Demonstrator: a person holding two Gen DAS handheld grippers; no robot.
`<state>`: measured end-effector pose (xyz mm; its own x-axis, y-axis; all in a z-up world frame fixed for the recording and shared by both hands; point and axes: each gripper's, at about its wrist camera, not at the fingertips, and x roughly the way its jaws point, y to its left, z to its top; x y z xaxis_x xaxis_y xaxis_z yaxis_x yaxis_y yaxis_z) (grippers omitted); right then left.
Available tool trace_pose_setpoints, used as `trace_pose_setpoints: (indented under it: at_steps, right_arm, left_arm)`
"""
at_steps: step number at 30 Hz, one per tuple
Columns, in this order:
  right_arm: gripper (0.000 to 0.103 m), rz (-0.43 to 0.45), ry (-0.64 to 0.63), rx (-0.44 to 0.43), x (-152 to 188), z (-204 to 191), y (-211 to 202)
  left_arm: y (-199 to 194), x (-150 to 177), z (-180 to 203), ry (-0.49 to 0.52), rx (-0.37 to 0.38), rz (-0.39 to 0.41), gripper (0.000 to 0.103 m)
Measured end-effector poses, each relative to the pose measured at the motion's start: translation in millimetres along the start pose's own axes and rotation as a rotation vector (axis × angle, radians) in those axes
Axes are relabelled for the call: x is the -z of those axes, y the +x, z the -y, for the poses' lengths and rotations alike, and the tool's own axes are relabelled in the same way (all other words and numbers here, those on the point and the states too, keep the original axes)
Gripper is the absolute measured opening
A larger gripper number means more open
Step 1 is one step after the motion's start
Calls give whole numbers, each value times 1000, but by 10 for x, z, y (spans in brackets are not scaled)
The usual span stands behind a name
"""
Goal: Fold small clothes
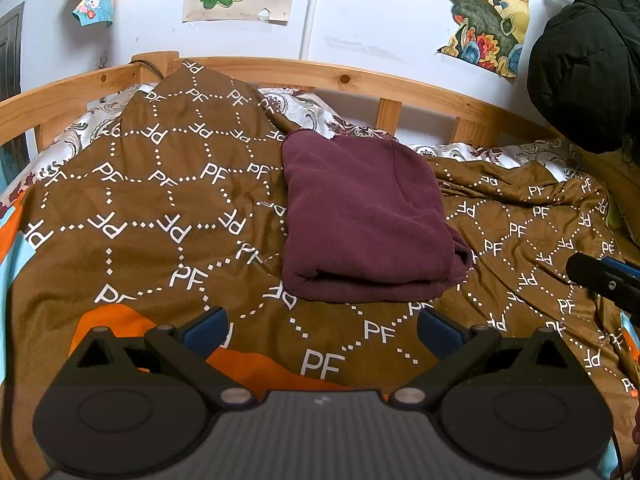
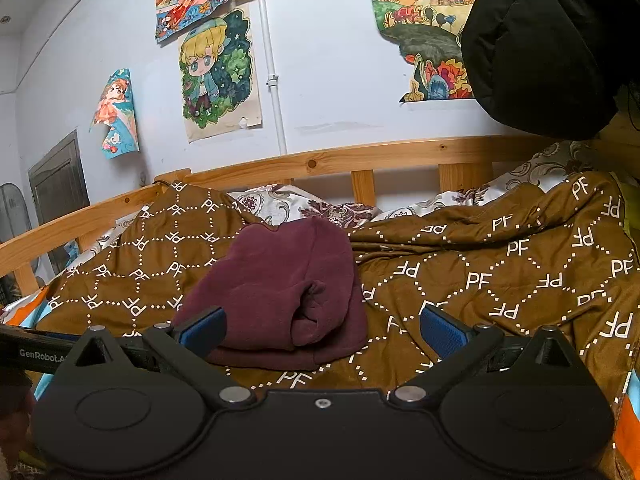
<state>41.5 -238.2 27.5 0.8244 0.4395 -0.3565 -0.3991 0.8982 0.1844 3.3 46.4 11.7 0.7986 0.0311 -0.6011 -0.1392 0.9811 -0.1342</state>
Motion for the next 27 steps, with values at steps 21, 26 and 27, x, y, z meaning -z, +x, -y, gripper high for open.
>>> trace_pose_setpoints:
  at_steps: [21, 26, 27]
  right_arm:
    - [102, -1, 9, 4, -5, 12, 2]
    - [102, 0, 14, 9, -3, -7, 7]
    - [102, 0, 15, 9, -3, -4, 7]
  left_arm:
    - [3, 12, 23, 4, -2, -1, 102]
    - [4, 9, 20, 4, -1, -1, 102]
    - [4, 9, 19, 5, -1, -2, 102]
